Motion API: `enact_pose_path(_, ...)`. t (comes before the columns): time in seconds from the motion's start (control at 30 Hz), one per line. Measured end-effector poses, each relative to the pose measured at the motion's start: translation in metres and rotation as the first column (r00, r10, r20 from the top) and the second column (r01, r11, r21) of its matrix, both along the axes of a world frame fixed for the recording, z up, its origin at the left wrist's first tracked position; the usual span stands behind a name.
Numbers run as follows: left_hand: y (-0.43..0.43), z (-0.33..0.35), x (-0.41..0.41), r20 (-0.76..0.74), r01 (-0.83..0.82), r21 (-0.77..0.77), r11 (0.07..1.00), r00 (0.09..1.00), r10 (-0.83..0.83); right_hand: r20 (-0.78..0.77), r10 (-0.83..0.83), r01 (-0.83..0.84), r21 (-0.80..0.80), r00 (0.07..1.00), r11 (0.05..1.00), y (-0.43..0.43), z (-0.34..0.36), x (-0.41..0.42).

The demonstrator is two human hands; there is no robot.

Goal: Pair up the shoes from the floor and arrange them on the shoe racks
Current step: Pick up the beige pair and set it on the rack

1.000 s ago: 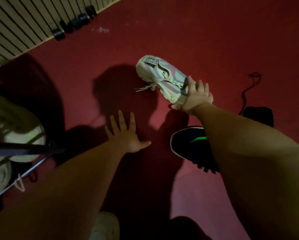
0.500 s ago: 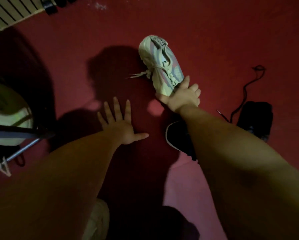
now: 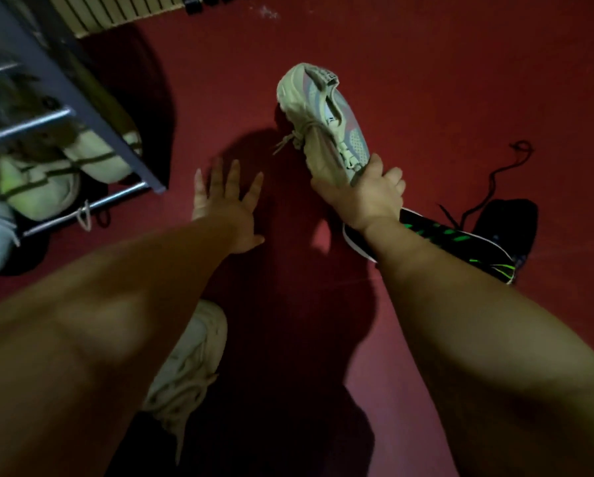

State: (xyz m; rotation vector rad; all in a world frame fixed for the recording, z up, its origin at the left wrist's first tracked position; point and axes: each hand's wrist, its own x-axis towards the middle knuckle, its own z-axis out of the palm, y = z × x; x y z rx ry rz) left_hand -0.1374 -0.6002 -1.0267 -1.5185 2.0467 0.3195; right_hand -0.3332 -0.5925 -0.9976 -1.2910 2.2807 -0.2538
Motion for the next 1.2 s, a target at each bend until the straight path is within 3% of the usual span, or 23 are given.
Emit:
enact_pose_path(0.2, 0.057, 0.038, 0.027, -0.102, -0.098, -0.107, 0.989, 0.991, 0.087, -0.009, 0.065, -0.065, -0.040, 0.998, 0.997, 0.068, 0.002, 0.041)
enact_pose_path(0.47, 0.157, 0.118, 0.121, 0.036, 0.080, -0.124, 0.989, 0.996, -0.076, 0.028, 0.160, -0.162, 0.073, 0.987, 0.984, 0.146, 0.023, 0.118)
enact_pose_path(0.67, 0.226, 0.104, 0.197, -0.076, -0.378, -0.028, 0.925, 0.924, 0.376, -0.128, 0.395, -0.389, 0.067, 0.910, 0.919, 0.173, 0.024, 0.191)
enact_pose_path(0.83, 0.304, 0.061, 0.283, 0.042, -0.421, 0.010, 0.907, 0.906, 0.420, -0.260, 0.565, -0.554, 0.121, 0.783, 0.824, 0.198, 0.013, 0.267)
enact_pose_path(0.93, 0.335, 0.055, 0.334, 0.064, -0.542, 0.064, 0.838, 0.840, 0.539, -0.251, 0.652, -0.637, 0.150, 0.716, 0.756, 0.211, 0.023, 0.308)
enact_pose_path(1.1, 0.367, 0.038, 0.386, 0.017, -0.625, 0.062, 0.778, 0.780, 0.625, -0.156, 0.631, -0.628, 0.073, 0.760, 0.775, 0.254, -0.003, 0.380)
enact_pose_path(1.2, 0.391, 0.034, 0.409, -0.037, -0.675, 0.083, 0.733, 0.733, 0.679, -0.094, 0.625, -0.612, 0.133, 0.775, 0.780, 0.295, -0.033, 0.411)
